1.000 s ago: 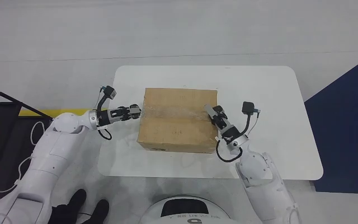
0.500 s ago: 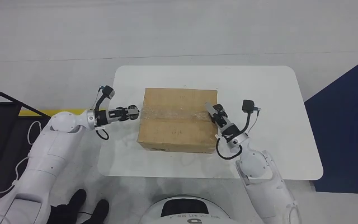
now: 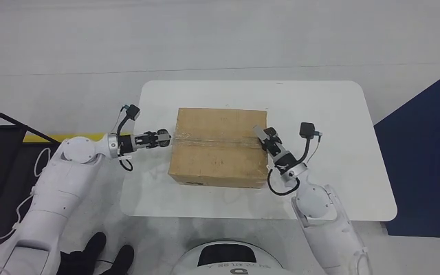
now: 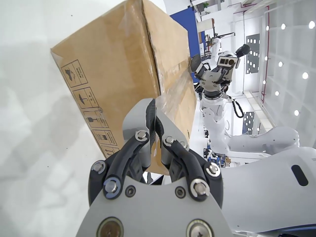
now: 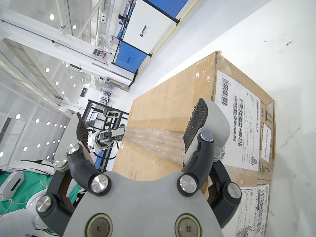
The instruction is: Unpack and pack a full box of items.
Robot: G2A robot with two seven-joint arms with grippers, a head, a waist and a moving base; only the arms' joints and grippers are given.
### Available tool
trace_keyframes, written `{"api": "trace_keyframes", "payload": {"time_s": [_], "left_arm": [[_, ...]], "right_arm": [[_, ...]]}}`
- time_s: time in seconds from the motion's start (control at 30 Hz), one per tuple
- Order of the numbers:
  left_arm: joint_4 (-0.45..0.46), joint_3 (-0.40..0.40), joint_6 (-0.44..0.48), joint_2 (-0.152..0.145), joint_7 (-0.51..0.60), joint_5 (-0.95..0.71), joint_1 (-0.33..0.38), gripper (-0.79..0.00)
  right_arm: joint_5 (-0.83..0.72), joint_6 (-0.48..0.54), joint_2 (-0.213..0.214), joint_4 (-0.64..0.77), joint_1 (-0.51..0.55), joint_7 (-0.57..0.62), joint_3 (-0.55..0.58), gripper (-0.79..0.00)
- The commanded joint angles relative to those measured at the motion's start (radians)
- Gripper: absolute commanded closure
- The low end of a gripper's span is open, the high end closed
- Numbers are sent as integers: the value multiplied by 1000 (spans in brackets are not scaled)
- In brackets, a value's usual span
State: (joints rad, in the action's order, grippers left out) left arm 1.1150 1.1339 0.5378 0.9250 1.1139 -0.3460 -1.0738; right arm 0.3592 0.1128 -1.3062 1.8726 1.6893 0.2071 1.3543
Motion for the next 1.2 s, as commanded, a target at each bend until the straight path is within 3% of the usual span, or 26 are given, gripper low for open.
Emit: {"api": "trace_keyframes", "payload": {"time_s": [0.0, 0.47, 0.63, 0.9, 1.17], "left_arm": [[7, -3, -2, 1, -5, 6, -3, 0], [12, -5, -2, 4, -16, 12, -8, 0], [12, -5, -2, 4, -16, 12, -8, 0], [12, -5, -2, 4, -16, 12, -8, 0], [12, -5, -2, 4, -16, 12, -8, 0]], "right_arm": [[-1, 1, 1, 3, 3, 0, 2, -785], [4, 13, 4, 25, 16, 6, 8, -785], [-62, 31, 6, 20, 12, 68, -7, -785], [-119, -36, -2, -1, -39, 79, -63, -785], [-119, -36, -2, -1, -39, 79, -63, -785]]}}
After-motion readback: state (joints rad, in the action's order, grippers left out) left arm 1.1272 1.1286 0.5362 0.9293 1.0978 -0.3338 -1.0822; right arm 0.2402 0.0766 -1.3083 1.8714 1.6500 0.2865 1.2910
